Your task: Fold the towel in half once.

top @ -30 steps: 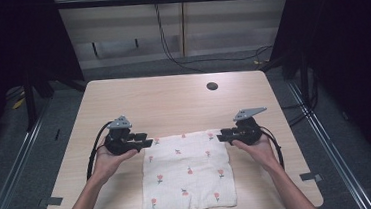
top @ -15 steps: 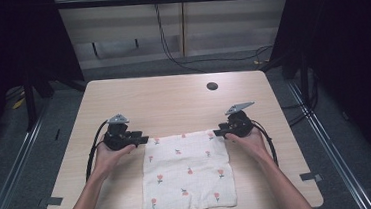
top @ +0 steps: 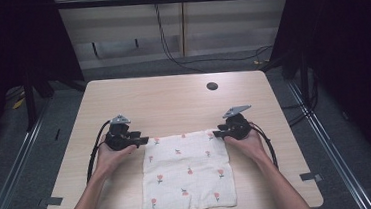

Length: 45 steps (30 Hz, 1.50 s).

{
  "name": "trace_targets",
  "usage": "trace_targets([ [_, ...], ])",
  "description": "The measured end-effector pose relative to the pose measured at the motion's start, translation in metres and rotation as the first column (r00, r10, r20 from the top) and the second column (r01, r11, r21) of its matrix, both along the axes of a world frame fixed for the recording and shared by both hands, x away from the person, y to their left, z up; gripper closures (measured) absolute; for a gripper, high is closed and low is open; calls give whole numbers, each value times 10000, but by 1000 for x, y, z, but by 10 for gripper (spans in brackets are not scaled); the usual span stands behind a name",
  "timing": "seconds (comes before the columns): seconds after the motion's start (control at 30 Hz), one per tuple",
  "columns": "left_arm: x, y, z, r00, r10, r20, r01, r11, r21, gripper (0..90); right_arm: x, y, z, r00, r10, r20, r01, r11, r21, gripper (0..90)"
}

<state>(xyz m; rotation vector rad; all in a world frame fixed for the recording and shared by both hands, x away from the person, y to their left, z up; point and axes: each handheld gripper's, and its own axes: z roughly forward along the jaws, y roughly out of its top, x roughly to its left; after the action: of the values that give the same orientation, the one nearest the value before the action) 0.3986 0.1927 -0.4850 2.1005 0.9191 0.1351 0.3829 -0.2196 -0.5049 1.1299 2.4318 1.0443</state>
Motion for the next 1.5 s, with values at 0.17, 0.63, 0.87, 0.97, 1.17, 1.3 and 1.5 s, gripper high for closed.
trace_targets([
  [0.17, 3, -6, -5, 9999, -147, -20, 147, 9995, 268, 515, -1, 1, 0, 9999, 104, -111, -103, 9998, 144, 787],
  [0.63, 2, -19, -17, 9972, -727, -182, 734, 9964, 432, 655, -1, 1, 0, 9995, 62, -309, -52, 9995, 313, 837],
  [0.87, 0, -18, -20, 9964, -831, -188, 833, 9965, 108, 861, -1, -1, -1, 9987, -97, -493, 127, 9981, 608, 842],
  [0.97, 0, -15, -16, 9970, -764, -151, 760, 9968, -259, 864, -1, -4, -1, 9976, -185, -673, 246, 9956, 908, 844],
  [1.17, -4, -9, -3, 9965, -807, 196, 818, 9942, -692, 864, -3, -8, 7, 9988, -187, -460, 240, 9926, 1190, 842],
  [1.3, -5, -9, 4, 9973, -671, 281, 689, 9953, -674, 869, -5, -9, 12, 9993, -169, -343, 214, 9904, 1364, 842],
  [1.5, -9, -4, 14, 9964, -628, 563, 680, 9931, -957, 869, -6, -10, 21, 9998, -123, -175, 151, 9852, 1705, 849],
])
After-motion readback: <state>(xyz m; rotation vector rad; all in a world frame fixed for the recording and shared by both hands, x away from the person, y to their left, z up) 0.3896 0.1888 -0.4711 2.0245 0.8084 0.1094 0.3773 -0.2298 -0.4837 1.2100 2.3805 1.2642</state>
